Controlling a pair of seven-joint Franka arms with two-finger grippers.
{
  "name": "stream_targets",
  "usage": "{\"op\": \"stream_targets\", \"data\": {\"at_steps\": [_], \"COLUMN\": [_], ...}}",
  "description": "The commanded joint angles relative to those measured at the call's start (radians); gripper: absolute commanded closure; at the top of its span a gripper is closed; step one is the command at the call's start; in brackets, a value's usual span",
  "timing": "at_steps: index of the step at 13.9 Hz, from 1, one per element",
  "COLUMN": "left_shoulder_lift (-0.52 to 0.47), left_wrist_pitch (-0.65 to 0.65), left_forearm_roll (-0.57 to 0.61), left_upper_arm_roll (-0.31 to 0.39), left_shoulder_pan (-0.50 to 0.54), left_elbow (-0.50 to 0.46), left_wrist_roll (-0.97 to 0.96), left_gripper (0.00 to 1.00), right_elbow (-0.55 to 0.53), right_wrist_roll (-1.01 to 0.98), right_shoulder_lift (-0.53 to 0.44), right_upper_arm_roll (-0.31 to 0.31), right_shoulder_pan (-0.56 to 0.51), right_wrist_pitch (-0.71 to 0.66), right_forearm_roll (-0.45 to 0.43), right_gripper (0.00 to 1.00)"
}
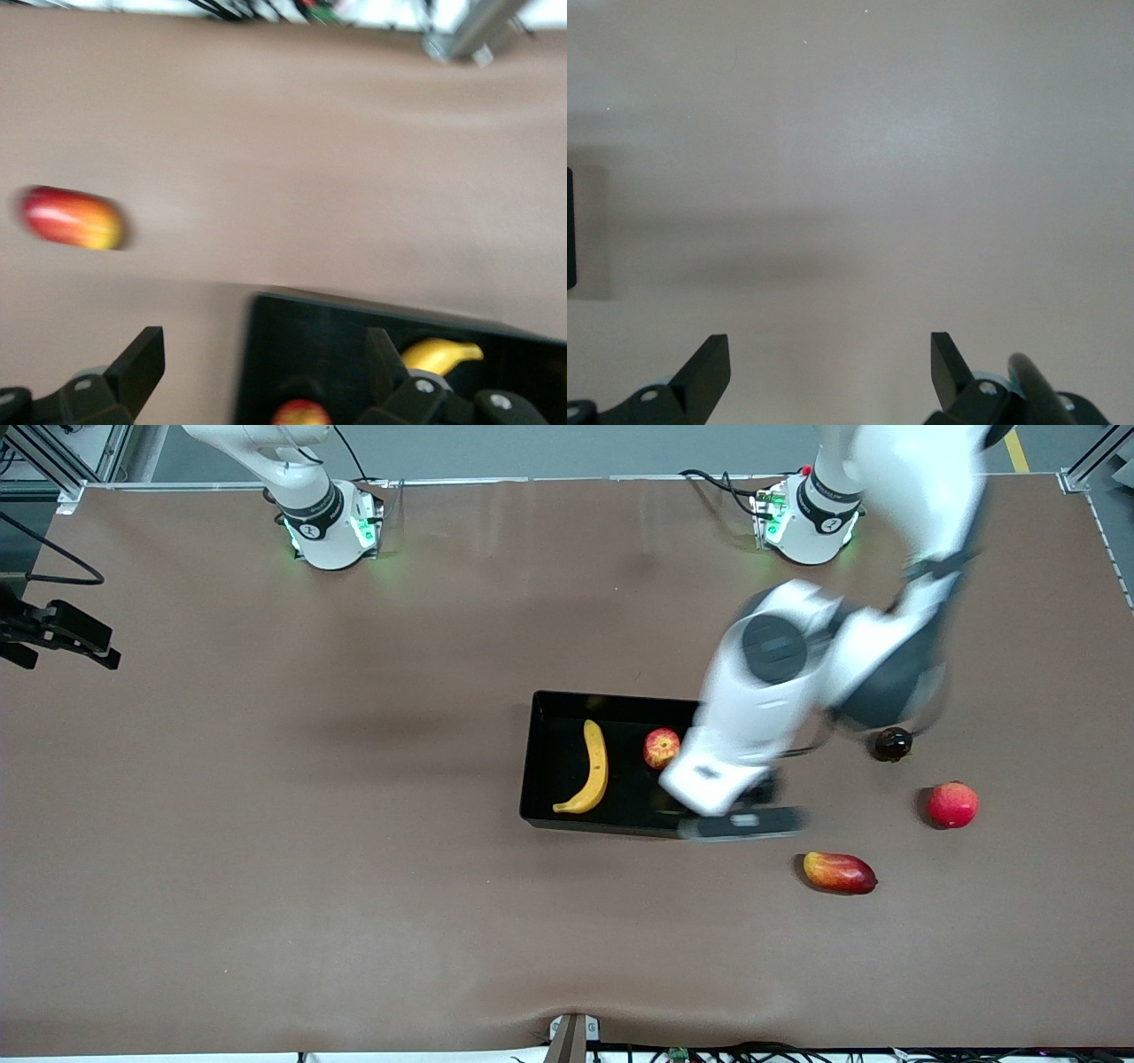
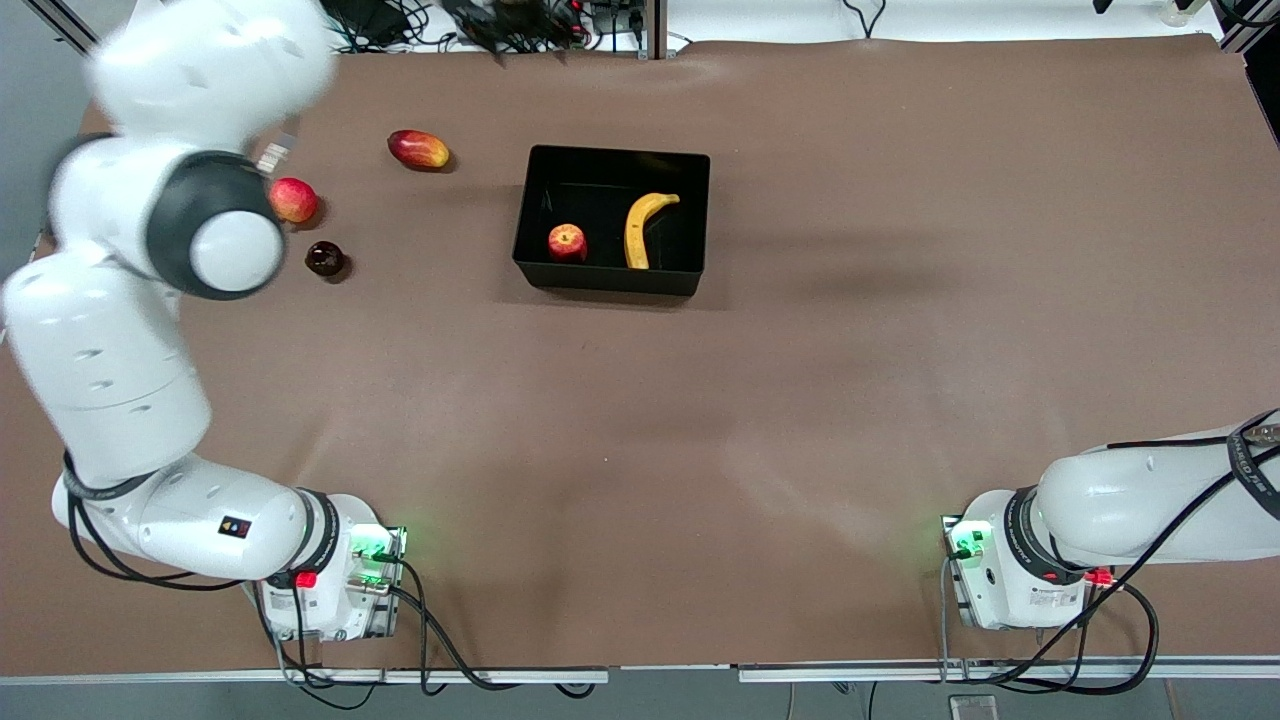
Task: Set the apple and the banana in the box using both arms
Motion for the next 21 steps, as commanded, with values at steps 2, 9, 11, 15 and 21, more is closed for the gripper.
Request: {"op": "stream_targets", "data": {"at_steps": [2,9,11,15,21], "left_shoulder_lift": [-0.139,-0.300,-0.368,-0.529,-0.624], "left_wrist_pitch": [-0.108,-0.289,-0.311,-0.323,-0.328], "left_forearm_roll": [-0.017,-0.130,-0.192,-0.285,-0.292], "left_upper_arm_roll": [-0.008,-0.001,0.032,0.165,0.278], "left_shoulder_pan": [0.138,0.344,0.352,0.283,0.140], "left_elbow": [-0.051,-0.057,-0.099,-0.258,-0.381], "left_wrist_roll": [0.064,0.420,0.466,0.500,0.500], "left_gripper": [0.00,0.00,0.00,0.00,0.00], "right_elbow": [0.022,0.025,0.033,0.064,0.064], "right_wrist_roll": [-0.014,-0.012,-0.012,-0.009,-0.012], "right_shoulder_lift": [0.015,0.018,0.018,0.018,0.017], "right_upper_arm_roll": [0.008,0.010,0.010,0.010,0.010], "right_shoulder_pan": [-0.012,-0.010,-0.010,-0.010,-0.006], "right_wrist_pitch": [-0.003,0.007,0.016,0.029,0.055], "right_forearm_roll": [-0.008,-0.008,-0.011,-0.016,-0.008], "right_gripper": [0.00,0.00,0.00,0.00,0.00]}}
